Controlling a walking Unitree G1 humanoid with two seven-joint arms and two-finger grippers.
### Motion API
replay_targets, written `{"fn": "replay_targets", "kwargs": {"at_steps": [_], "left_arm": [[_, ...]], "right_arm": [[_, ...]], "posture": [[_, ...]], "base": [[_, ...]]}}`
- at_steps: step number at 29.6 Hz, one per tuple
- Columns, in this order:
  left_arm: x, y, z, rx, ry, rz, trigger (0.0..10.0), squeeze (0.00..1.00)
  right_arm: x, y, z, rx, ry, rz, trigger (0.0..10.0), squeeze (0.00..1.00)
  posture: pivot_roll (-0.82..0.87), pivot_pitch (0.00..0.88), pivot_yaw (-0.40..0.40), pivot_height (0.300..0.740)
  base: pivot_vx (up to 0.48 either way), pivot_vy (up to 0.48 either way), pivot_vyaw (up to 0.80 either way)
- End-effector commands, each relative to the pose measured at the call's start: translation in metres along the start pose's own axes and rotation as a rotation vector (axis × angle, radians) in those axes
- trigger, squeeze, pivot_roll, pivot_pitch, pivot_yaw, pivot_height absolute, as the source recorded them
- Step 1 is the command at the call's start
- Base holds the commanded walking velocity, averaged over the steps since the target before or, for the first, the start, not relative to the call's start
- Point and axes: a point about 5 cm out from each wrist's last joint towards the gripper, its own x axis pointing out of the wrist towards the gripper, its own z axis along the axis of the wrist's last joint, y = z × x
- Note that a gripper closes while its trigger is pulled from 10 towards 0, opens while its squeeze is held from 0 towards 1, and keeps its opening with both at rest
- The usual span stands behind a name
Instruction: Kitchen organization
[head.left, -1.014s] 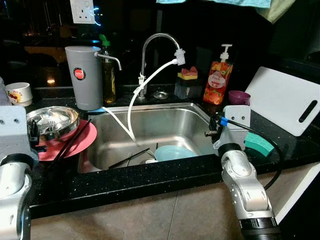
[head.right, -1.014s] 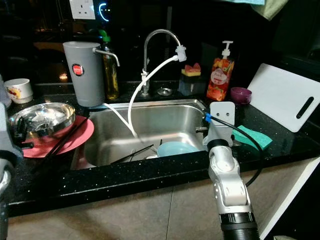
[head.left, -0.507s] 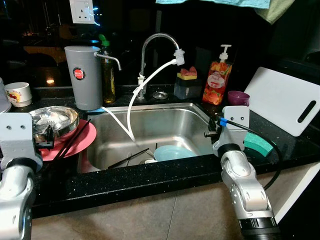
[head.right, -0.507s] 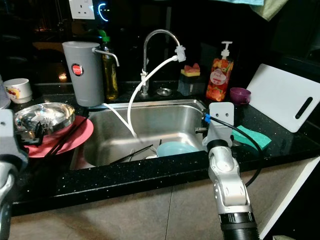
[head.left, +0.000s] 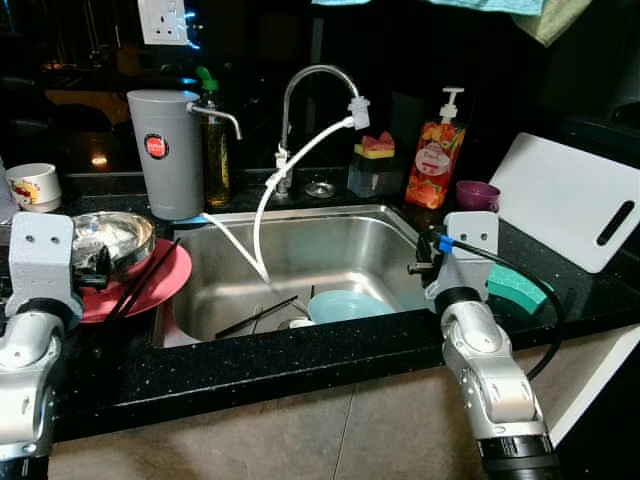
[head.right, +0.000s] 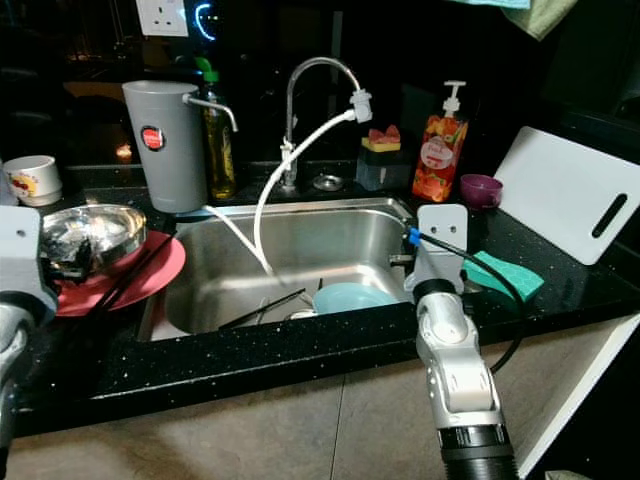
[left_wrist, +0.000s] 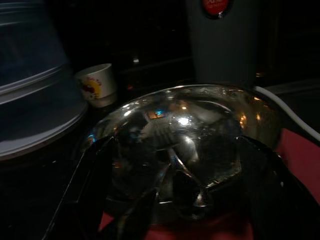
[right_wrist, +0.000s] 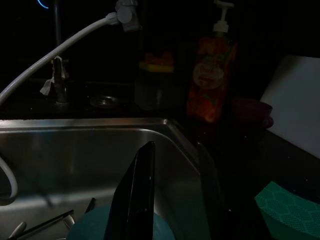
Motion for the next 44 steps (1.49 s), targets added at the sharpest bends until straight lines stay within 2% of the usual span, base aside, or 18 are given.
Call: {"fn": "replay_targets", "kwargs": {"at_steps": [1, 2, 3, 4, 5, 6, 7, 8, 12, 17, 23, 25, 26, 27, 31, 34, 39, 44], "left_arm": [[0.001, -0.001, -0.009, 0.023, 0.044, -0.012, 10.0, 0.0], [0.002, -0.001, -0.009, 0.025, 0.044, -0.01, 10.0, 0.0], [0.003, -0.002, -0.009, 0.036, 0.041, -0.01, 4.5, 0.0], [0.003, -0.002, -0.009, 0.043, 0.038, -0.01, 2.2, 0.0], [0.003, -0.002, -0.009, 0.043, 0.038, -0.01, 2.2, 0.0], [0.004, -0.002, -0.009, 0.052, 0.035, -0.006, 0.7, 0.0], [0.004, -0.002, -0.009, 0.052, 0.035, -0.006, 0.7, 0.0], [0.004, -0.002, -0.01, 0.06, 0.034, 0.001, 0.0, 0.0], [0.003, -0.001, -0.012, 0.073, 0.039, 0.028, 0.0, 0.0], [0.002, -0.003, -0.01, 0.045, 0.026, 0.036, 0.0, 0.0], [0.005, -0.003, 0.003, 0.017, -0.036, 0.062, 0.0, 0.0], [0.007, -0.002, 0.014, 0.009, -0.086, 0.077, 0.0, 0.0], [0.009, -0.001, 0.022, 0.003, -0.114, 0.084, 3.1, 0.0], [0.01, -0.001, 0.031, -0.008, -0.147, 0.088, 10.0, 0.0], [0.012, -0.001, 0.048, -0.053, -0.207, 0.071, 10.0, 0.0], [0.013, -0.007, 0.07, -0.115, -0.266, -0.006, 10.0, 0.0], [0.013, -0.011, 0.075, -0.135, -0.269, -0.048, 10.0, 0.0], [0.011, -0.019, 0.085, -0.177, -0.29, -0.14, 10.0, 0.0]], "right_arm": [[0.0, -0.003, 0.002, -0.013, -0.001, -0.013, 10.0, 0.0], [0.0, -0.003, 0.002, -0.013, -0.002, -0.013, 10.0, 0.0], [0.0, -0.003, 0.002, -0.014, -0.003, -0.013, 10.0, 0.0], [0.0, -0.003, 0.002, -0.015, -0.003, -0.012, 10.0, 0.0], [0.0, -0.003, 0.002, -0.015, -0.003, -0.012, 10.0, 0.0], [0.0, -0.003, 0.003, -0.016, -0.005, -0.013, 10.0, 0.0], [0.0, -0.003, 0.003, -0.016, -0.005, -0.013, 10.0, 0.0], [0.0, -0.003, 0.003, -0.017, -0.006, -0.013, 10.0, 0.0], [0.001, -0.003, 0.004, -0.018, -0.009, -0.01, 10.0, 0.0], [0.002, -0.002, 0.005, -0.021, -0.013, -0.003, 10.0, 0.0], [0.003, -0.002, 0.006, -0.022, -0.017, 0.001, 10.0, 0.0], [0.003, -0.002, 0.006, -0.022, -0.018, 0.002, 10.0, 0.0], [0.003, -0.002, 0.006, -0.022, -0.018, 0.001, 10.0, 0.0], [0.002, -0.002, 0.006, -0.022, -0.018, 0.001, 10.0, 0.0], [0.002, -0.002, 0.006, -0.022, -0.017, -0.002, 10.0, 0.0], [0.001, -0.004, 0.007, -0.022, -0.019, -0.007, 10.0, 0.0], [0.002, -0.004, 0.009, -0.02, -0.026, -0.008, 10.0, 0.0], [0.001, 0.002, 0.017, -0.019, -0.058, 0.044, 10.0, 0.0]], "posture": [[0.13, 0.031, -0.077, 0.74], [0.13, 0.031, -0.077, 0.74], [0.13, 0.03, -0.075, 0.74], [0.13, 0.03, -0.075, 0.74], [0.13, 0.03, -0.075, 0.74], [0.13, 0.028, -0.073, 0.74], [0.13, 0.028, -0.073, 0.74], [0.13, 0.028, -0.073, 0.74], [0.13, 0.025, -0.075, 0.74], [0.13, 0.022, -0.077, 0.74], [0.13, 0.017, -0.082, 0.74], [0.13, 0.017, -0.083, 0.74], [0.13, 0.017, -0.083, 0.74], [0.13, 0.02, -0.082, 0.74], [0.12, 0.022, -0.077, 0.74], [0.12, 0.025, -0.072, 0.74], [0.12, 0.026, -0.066, 0.74], [0.12, 0.027, -0.067, 0.74]], "base": [[0.0, 0.0, 0.0], [0.0, 0.0, 0.0], [0.0, 0.0, 0.0], [0.0, 0.0, 0.0], [0.0, 0.0, 0.0], [0.0, 0.0, 0.0], [0.0, 0.0, 0.0], [0.0, 0.0, 0.0], [0.0, 0.0, 0.0], [0.0, 0.0, 0.0], [0.0, 0.0, 0.0], [0.0, 0.0, 0.0], [0.0, 0.0, 0.0], [0.0, 0.0, 0.0], [0.0, 0.0, 0.0], [0.0, 0.0, 0.0], [0.0, 0.0, 0.0], [0.0, 0.0, 0.0]]}}
